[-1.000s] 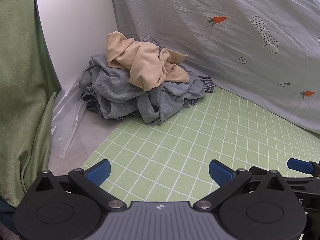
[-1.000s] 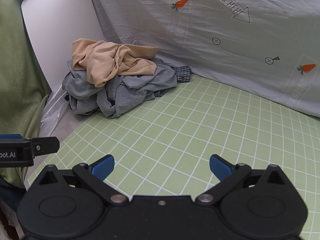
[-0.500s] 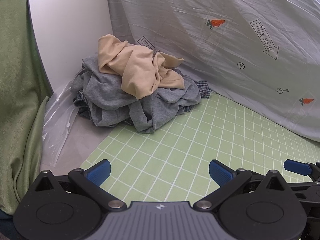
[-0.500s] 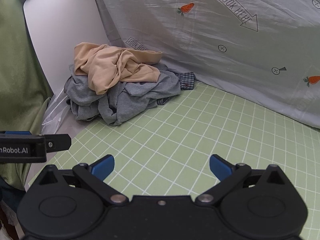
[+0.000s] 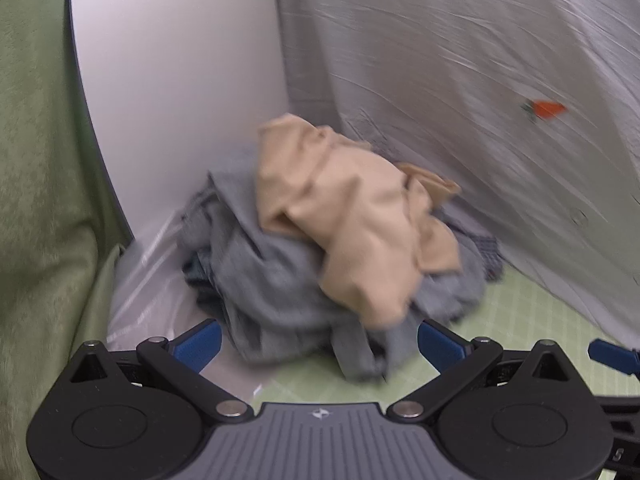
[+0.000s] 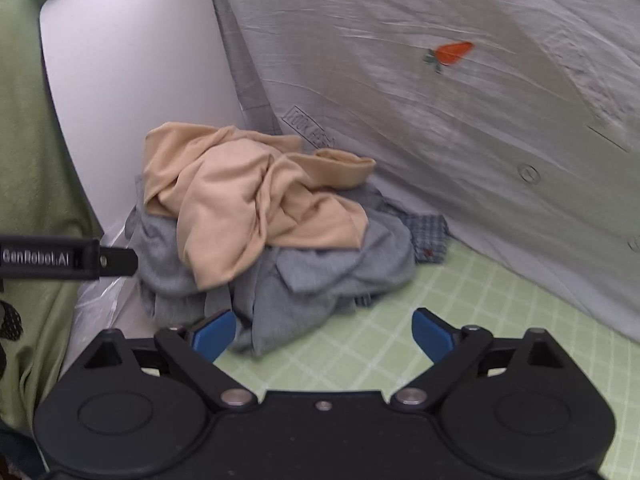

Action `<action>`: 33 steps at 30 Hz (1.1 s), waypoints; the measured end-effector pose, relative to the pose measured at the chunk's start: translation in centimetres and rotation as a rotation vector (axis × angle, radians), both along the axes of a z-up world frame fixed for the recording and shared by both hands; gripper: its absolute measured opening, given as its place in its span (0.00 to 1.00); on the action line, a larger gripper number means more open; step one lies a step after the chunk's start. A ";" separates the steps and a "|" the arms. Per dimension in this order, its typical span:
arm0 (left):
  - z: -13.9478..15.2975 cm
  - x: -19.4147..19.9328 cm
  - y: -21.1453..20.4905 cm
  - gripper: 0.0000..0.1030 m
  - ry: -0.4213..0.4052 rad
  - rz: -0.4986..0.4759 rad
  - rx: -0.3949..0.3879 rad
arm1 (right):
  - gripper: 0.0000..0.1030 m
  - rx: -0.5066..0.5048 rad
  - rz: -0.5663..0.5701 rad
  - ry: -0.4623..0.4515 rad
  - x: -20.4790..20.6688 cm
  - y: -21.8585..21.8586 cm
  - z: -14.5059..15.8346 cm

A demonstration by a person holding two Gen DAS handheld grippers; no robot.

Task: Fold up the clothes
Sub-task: 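Grasp the beige shirt on the pile with both grippers and pull it out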

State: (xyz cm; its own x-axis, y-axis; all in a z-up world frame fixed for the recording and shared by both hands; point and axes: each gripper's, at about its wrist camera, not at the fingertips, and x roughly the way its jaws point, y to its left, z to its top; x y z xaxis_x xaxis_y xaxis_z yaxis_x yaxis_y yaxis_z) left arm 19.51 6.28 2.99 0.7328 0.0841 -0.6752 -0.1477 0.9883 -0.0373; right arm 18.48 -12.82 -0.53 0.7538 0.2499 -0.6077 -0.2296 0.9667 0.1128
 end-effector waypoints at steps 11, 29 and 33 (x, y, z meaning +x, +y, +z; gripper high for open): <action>-1.2 12.8 5.8 0.59 -0.015 0.057 -0.074 | 0.61 0.067 0.100 0.075 13.9 7.2 -2.7; 2.9 4.1 -1.1 0.12 -0.129 -0.123 -0.110 | 0.02 -0.039 -0.063 -0.180 2.4 -2.1 2.2; 2.5 -2.2 -6.3 0.12 -0.103 -0.217 -0.106 | 0.02 -0.101 -0.199 -0.244 -4.3 -8.5 3.6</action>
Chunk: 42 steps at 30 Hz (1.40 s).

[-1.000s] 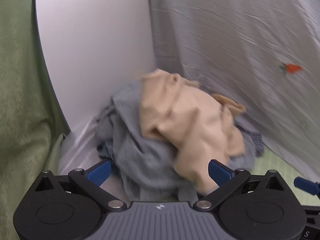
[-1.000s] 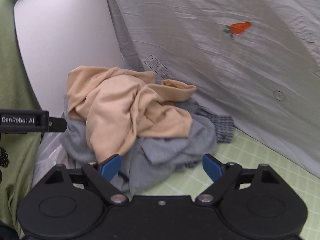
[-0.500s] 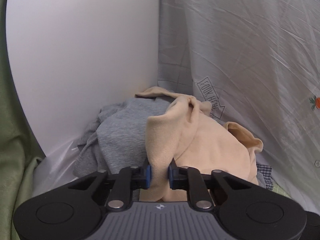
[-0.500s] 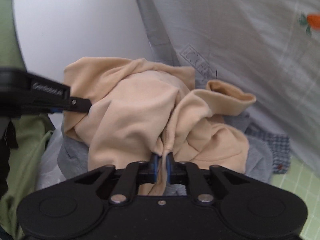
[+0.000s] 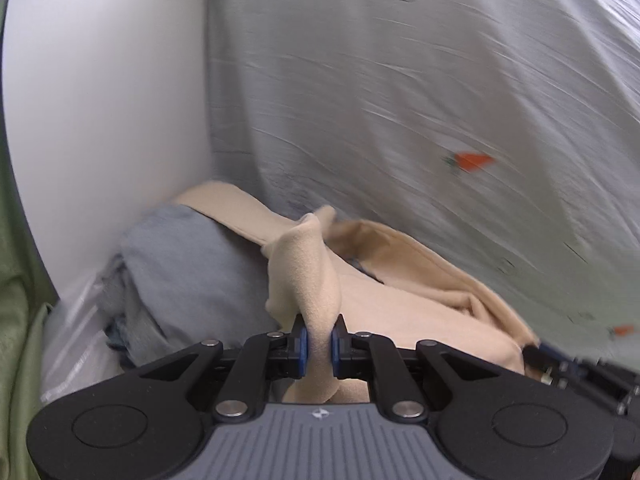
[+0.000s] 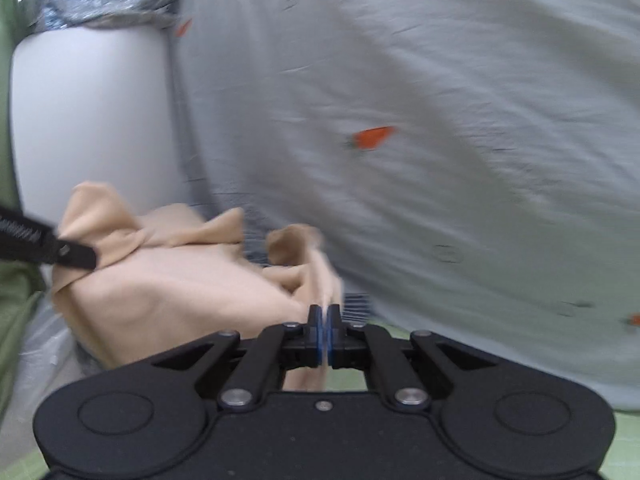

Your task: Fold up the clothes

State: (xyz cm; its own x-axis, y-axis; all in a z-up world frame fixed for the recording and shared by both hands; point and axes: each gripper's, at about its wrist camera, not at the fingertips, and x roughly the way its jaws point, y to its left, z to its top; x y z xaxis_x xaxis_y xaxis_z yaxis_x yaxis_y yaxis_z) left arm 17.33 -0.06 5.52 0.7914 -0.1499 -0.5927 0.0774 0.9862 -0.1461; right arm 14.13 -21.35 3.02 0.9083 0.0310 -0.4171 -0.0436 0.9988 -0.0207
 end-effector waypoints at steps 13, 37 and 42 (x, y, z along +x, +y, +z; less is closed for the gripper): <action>-10.3 -18.0 -13.7 0.20 0.469 -0.191 -0.038 | 0.03 0.110 -0.301 0.414 -22.2 -20.2 -9.8; -12.9 -7.6 -16.2 0.72 0.555 0.003 0.027 | 0.21 0.126 -0.171 0.505 -10.5 -28.5 -15.2; -15.1 -7.8 -17.0 0.72 0.625 -0.012 0.102 | 0.03 0.125 -0.412 0.434 -13.6 -32.6 -13.7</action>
